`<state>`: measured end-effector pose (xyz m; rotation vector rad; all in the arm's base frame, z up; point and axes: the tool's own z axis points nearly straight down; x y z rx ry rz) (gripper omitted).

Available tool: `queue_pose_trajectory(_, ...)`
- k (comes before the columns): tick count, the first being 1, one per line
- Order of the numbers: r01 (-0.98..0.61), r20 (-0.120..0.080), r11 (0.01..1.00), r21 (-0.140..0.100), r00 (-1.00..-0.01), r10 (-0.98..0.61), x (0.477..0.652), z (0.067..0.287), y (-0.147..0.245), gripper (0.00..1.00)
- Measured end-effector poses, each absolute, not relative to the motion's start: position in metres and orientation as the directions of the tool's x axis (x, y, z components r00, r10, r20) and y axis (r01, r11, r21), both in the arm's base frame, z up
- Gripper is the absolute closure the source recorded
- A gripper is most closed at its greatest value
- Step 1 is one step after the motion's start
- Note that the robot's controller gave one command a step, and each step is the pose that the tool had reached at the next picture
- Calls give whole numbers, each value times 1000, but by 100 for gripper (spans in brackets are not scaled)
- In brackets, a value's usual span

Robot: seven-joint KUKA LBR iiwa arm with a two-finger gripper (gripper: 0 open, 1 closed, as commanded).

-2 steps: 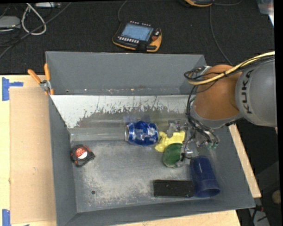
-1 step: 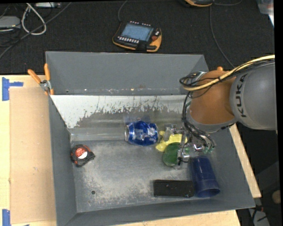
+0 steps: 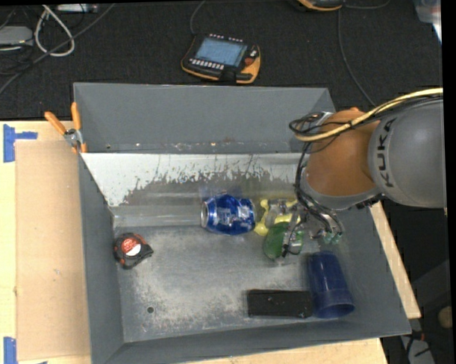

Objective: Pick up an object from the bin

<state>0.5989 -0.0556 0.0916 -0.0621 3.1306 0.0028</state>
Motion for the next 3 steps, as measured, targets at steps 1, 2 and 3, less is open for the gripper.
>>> queue_pose_trajectory(1, -40, -10, 999, 1, -999, -40, 599, 92, -56, 100)
queue_pose_trajectory(2, -69, -11, 998, 2, -998, -69, 608, 169, -52, 100)
queue_pose_trajectory(3, -69, -11, 998, 2, -998, -69, 608, 169, -52, 100)
